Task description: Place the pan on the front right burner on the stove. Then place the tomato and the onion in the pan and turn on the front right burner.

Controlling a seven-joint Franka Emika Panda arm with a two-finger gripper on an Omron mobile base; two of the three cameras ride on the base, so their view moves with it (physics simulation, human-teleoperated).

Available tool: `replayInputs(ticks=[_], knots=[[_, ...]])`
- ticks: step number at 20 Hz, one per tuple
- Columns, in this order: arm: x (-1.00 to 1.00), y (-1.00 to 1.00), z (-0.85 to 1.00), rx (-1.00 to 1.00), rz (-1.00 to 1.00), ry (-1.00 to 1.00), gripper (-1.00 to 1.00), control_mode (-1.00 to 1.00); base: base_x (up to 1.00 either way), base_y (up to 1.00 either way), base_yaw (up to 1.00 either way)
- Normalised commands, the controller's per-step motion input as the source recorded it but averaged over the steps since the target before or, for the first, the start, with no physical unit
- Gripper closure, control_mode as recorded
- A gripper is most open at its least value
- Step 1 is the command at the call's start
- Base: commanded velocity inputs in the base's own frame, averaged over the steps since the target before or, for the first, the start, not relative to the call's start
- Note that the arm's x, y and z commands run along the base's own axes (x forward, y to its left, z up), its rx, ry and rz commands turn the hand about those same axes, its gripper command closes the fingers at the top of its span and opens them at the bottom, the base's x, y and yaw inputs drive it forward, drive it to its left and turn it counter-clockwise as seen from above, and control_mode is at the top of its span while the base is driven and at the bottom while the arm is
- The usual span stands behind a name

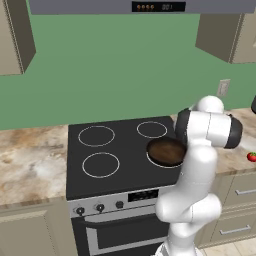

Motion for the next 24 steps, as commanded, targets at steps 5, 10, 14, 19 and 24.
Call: replayInputs(ticks=[5,10,14,19,24], knots=[[-0.09,0.0,0.69,-0.07,0.0,-0.1,-1.0,-1.0,0.0,0.0,0.0],[0.0,0.0,0.61,-0.01,-0.01,-0.09,-1.0,-1.0,0.0,0.0,0.0],[0.25,-0.02,0.4,0.0,-0.08,-0.17,-1.0,-1.0,0.0,0.0,0.0],[0.35,-0.02,0.17,0.0,-0.25,-0.19,-1.0,-1.0,0.0,0.0,0.0],[0.38,0.0,0.0,0.0,-0.41,-0.19,-1.0,-1.0,0.0,0.0,0.0]])
